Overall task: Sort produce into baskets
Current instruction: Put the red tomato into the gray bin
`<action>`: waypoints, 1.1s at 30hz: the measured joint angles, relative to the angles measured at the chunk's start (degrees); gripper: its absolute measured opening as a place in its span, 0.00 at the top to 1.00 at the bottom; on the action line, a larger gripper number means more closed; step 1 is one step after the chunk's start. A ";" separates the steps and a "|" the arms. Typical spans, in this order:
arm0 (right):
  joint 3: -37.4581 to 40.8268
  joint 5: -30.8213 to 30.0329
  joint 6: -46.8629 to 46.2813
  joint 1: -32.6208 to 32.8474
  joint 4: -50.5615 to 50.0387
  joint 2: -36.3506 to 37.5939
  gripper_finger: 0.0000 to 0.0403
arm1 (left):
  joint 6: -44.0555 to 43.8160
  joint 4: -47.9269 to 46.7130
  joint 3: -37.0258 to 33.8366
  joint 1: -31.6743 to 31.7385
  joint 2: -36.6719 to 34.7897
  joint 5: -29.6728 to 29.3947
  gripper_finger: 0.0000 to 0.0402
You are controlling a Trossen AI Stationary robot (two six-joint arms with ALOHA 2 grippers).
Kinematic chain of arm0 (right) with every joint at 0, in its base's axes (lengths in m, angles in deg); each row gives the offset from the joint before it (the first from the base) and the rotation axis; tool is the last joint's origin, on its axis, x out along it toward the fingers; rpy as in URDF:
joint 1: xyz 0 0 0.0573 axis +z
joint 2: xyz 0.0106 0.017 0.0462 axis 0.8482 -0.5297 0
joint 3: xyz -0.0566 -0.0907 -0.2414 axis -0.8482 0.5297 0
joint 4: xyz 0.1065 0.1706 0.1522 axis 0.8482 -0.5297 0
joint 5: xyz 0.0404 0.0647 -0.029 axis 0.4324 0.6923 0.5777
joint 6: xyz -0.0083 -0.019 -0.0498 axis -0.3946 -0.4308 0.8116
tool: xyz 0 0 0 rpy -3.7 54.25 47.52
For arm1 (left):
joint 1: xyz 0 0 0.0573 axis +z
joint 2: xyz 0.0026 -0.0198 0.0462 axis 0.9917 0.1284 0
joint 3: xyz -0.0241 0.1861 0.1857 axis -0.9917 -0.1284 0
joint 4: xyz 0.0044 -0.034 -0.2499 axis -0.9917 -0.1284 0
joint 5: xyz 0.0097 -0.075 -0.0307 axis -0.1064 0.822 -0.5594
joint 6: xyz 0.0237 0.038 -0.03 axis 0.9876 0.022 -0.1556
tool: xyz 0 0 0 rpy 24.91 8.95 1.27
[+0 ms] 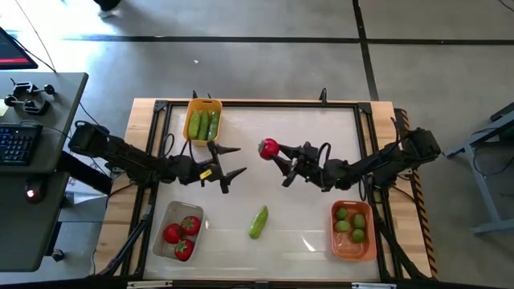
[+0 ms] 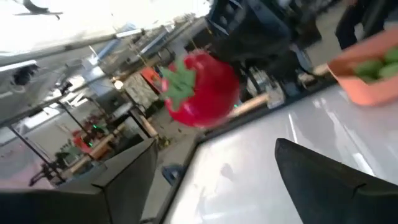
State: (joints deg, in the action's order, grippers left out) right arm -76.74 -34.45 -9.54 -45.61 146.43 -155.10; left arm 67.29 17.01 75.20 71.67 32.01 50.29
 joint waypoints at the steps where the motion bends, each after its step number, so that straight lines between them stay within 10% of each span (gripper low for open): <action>1: -0.08 0.84 0.48 0.00 1.26 -0.35 0.51 | 0.59 -0.07 1.01 -0.20 0.00 -0.06 0.21; 33: -4.50 13.41 3.73 0.52 14.17 -2.24 0.51 | 37.47 11.31 21.76 -5.78 15.07 -10.65 0.17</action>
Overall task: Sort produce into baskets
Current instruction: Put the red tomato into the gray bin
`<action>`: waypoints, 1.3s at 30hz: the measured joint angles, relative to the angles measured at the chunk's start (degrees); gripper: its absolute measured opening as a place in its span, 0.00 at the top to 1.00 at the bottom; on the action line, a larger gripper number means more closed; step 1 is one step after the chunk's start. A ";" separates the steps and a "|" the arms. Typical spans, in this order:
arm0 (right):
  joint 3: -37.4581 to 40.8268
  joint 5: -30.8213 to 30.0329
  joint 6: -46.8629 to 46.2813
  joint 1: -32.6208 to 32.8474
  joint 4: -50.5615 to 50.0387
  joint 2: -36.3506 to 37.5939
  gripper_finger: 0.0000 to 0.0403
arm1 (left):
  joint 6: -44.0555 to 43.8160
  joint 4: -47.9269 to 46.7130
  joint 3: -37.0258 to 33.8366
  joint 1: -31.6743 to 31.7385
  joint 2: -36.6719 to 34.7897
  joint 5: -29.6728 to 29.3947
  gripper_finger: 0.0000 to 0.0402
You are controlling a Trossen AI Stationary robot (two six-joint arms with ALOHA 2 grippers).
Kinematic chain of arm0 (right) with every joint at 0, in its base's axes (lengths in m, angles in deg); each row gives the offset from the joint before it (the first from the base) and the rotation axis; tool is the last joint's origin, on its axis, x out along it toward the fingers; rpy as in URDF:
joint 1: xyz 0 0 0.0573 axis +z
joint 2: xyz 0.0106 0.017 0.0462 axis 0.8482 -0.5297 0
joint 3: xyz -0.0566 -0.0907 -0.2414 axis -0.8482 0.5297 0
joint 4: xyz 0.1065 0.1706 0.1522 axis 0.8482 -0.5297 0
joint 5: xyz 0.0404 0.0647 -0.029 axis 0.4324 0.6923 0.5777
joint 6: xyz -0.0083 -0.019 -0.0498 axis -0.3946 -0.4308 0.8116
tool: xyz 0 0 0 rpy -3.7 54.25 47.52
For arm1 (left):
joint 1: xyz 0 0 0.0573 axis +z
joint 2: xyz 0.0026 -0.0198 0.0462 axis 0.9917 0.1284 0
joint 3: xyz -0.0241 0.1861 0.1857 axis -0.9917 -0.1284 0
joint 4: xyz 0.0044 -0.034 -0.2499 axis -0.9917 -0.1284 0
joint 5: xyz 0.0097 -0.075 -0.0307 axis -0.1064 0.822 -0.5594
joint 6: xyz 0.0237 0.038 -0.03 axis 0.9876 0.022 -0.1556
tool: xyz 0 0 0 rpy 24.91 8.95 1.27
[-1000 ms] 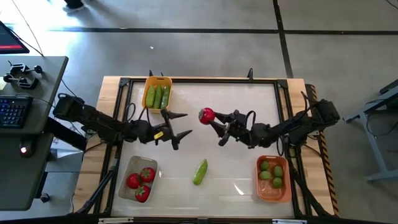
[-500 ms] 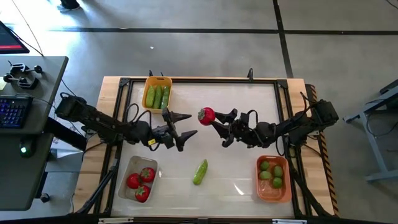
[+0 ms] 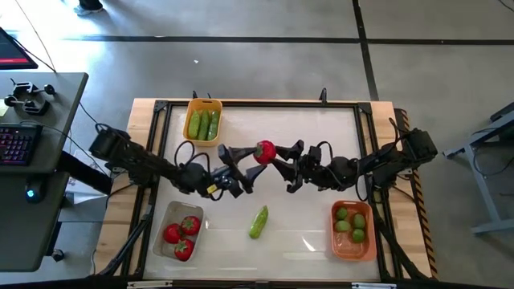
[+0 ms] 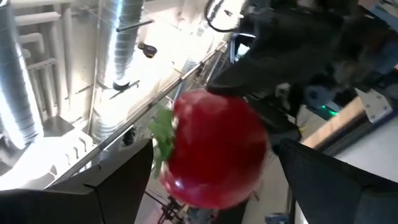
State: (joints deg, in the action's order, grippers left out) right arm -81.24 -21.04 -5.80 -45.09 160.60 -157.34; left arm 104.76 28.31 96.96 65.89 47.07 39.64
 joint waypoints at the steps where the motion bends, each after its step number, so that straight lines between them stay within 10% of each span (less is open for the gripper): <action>1: 0.00 0.12 -0.16 0.01 0.00 0.00 0.51 | 0.01 0.49 0.47 0.00 0.35 0.07 0.17; 10: 0.00 0.70 -0.91 -0.02 -0.46 0.00 0.51 | -0.66 0.49 0.77 0.02 0.80 -1.56 0.21; 21: 0.00 -7.32 -0.13 -0.24 -5.29 0.00 0.44 | -0.38 -4.77 0.77 -0.30 0.80 -8.90 0.59; 39: 0.03 -12.57 16.35 4.69 -5.81 2.95 0.37 | -16.70 -18.46 -1.32 3.22 0.63 -9.45 0.61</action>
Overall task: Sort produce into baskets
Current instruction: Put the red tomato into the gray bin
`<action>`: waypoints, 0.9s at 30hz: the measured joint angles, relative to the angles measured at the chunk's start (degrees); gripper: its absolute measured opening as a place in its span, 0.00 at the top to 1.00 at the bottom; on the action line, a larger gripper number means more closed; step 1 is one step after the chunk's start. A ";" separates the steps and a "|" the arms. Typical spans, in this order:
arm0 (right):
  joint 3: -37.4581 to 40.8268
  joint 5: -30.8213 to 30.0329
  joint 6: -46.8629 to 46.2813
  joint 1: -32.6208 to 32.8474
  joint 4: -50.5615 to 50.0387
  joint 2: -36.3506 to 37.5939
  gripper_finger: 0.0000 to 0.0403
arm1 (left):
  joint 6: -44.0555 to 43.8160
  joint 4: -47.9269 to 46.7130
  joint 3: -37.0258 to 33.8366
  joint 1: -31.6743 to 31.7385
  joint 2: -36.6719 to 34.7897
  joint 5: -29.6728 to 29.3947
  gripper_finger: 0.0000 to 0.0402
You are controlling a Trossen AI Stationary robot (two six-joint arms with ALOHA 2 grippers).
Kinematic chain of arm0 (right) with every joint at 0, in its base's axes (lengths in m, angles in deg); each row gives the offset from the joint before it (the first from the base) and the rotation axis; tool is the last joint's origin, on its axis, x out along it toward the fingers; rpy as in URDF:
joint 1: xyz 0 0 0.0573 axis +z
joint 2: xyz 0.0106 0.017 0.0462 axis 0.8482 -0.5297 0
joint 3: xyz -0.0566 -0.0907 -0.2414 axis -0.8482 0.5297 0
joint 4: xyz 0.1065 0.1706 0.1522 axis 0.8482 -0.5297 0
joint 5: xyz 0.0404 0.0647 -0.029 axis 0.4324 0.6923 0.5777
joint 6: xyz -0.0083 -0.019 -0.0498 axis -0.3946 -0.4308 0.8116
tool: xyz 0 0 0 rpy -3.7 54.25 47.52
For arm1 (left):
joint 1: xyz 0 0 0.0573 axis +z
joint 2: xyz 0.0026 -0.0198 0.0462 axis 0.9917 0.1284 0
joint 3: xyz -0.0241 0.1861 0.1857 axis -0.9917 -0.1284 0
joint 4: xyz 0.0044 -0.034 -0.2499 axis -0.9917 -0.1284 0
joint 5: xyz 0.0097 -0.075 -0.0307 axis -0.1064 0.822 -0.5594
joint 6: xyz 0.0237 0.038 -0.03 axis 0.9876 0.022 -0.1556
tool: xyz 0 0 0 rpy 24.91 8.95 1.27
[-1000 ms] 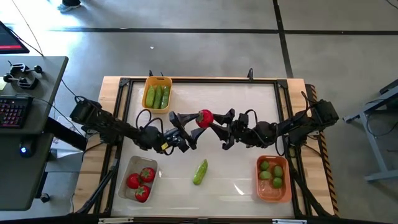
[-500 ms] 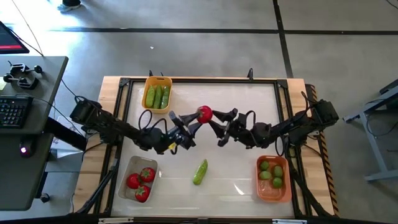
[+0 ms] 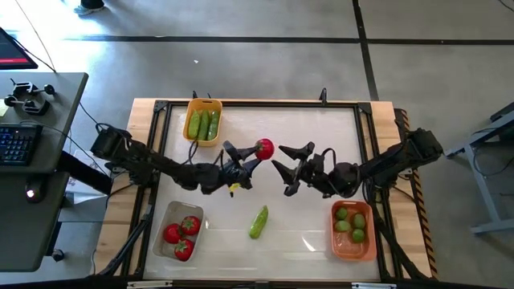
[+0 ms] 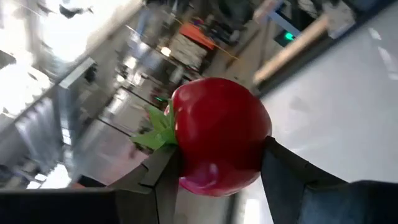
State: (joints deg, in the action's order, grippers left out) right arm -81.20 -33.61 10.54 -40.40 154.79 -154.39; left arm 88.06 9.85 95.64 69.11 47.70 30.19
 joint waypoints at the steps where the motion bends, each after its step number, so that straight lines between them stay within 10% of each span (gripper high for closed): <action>1: 0.01 -1.40 1.20 0.36 -0.73 0.25 0.37 | -2.46 -1.33 -0.66 0.70 0.00 0.89 0.61; 15: 0.05 -19.85 6.04 -0.50 -11.82 1.40 0.38 | -36.39 -39.60 -4.21 8.40 -10.10 28.51 0.61; 27: 0.05 -20.83 7.43 -0.75 -12.54 1.40 0.38 | -67.75 -85.91 1.59 -10.79 -32.66 33.71 0.62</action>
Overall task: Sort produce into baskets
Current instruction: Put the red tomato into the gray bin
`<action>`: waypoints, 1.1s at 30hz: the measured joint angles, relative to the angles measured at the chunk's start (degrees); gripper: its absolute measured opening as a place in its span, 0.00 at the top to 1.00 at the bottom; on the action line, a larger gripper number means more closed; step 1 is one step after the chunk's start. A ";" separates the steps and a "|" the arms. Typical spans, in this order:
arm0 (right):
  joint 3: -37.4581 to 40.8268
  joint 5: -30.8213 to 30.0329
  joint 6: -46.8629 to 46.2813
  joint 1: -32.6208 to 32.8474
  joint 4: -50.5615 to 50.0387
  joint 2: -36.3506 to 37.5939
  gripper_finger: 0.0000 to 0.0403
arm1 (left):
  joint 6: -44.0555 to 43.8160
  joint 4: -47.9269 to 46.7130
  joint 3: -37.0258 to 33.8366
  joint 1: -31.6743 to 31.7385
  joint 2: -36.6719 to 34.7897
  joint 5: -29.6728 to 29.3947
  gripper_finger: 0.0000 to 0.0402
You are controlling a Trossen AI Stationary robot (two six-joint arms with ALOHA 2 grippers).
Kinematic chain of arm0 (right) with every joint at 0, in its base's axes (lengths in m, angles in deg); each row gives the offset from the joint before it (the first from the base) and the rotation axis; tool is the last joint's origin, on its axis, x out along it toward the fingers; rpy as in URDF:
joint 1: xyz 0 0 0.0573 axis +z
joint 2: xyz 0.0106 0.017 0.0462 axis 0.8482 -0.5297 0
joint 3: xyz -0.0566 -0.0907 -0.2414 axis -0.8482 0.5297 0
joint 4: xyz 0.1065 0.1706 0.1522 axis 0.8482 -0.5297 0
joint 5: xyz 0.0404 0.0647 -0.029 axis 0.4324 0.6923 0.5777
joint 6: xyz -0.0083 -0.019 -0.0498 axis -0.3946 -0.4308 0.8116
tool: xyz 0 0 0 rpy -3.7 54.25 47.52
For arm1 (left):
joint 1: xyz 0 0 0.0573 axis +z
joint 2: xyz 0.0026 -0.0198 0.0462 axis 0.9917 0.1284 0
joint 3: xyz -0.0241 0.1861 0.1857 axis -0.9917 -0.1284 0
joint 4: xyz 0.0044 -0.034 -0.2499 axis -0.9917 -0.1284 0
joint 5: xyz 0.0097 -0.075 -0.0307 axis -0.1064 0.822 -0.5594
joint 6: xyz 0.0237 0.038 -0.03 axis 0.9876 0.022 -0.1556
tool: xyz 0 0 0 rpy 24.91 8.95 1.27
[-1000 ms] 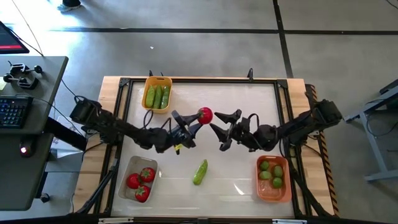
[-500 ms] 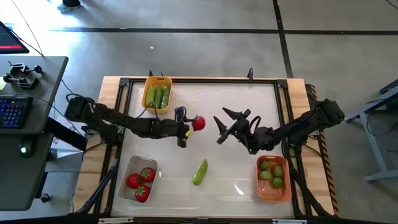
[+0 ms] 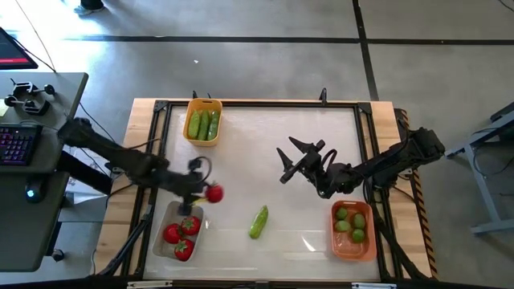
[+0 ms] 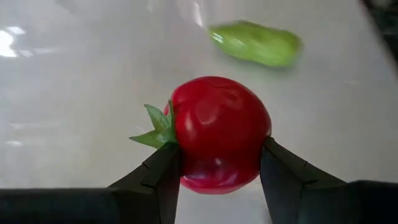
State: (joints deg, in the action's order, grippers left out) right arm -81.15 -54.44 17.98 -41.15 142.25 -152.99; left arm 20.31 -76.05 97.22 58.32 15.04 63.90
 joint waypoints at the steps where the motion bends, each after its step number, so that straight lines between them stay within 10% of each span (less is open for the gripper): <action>1: 0.00 0.00 0.00 0.00 0.00 0.00 0.38 | -2.83 -2.68 0.67 -2.24 -1.23 0.06 0.62; 16: 0.00 0.00 -0.17 -0.51 -0.27 0.00 0.38 | -37.66 -29.78 3.56 -24.62 -0.50 4.10 0.62; 33: 0.00 0.00 -0.17 -0.76 -0.98 0.00 0.38 | -37.59 -26.14 3.56 -24.76 10.46 12.54 0.50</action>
State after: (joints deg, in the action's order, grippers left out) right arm -81.15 -54.44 17.80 -41.92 141.27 -152.99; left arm -17.28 -102.19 100.78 33.56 25.50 76.44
